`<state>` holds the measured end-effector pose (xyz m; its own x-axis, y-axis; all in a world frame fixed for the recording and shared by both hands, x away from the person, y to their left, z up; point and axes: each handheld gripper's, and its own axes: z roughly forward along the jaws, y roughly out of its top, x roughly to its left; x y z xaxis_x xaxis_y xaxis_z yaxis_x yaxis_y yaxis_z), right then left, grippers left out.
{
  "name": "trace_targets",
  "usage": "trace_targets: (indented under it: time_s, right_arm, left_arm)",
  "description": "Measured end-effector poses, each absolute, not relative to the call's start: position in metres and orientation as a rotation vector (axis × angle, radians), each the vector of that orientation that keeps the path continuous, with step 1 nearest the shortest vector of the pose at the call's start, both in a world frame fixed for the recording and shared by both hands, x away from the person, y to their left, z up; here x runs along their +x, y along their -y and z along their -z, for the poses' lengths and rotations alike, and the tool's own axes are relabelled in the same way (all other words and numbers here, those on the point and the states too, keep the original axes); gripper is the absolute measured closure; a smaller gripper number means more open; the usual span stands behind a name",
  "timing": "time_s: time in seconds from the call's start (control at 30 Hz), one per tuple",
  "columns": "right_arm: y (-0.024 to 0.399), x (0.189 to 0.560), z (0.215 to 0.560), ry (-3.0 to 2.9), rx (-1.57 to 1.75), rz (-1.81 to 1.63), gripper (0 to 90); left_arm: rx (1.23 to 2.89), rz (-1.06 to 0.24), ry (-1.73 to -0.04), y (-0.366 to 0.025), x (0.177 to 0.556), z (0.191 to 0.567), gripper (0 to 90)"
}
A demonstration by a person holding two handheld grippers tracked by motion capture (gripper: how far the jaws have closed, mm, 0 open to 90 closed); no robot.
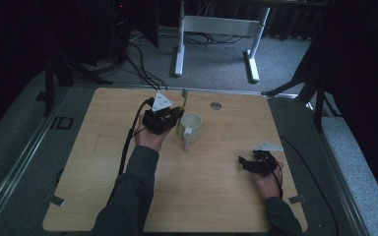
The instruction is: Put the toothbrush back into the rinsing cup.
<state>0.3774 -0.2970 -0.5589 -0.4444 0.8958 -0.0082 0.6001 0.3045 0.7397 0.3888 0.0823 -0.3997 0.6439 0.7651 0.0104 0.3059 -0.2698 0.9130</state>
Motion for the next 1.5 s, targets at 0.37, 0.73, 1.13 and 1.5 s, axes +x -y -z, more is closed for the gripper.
trace_targets:
  time_s: [0.37, 0.73, 1.13, 1.5]
  right_arm:
    - [0.297, 0.377, 0.559, -2.156, 1.332, -0.947, 29.5]
    - [0.297, 0.377, 0.559, -2.156, 1.332, -0.947, 29.5]
    - [0.297, 0.377, 0.559, -2.157, 1.332, -0.948, 29.5]
    - [0.297, 0.377, 0.559, -2.157, 1.332, -0.947, 29.5]
  left_arm:
    - [1.827, -0.554, -0.84, -0.074, 0.391, 0.403, 81.1]
    - [1.822, -0.541, -0.831, -0.068, 0.393, 0.406, 81.0]
    - [1.83, -0.537, -0.829, -0.063, 0.396, 0.411, 81.0]
    - [1.84, -0.528, -0.832, -0.059, 0.398, 0.415, 81.0]
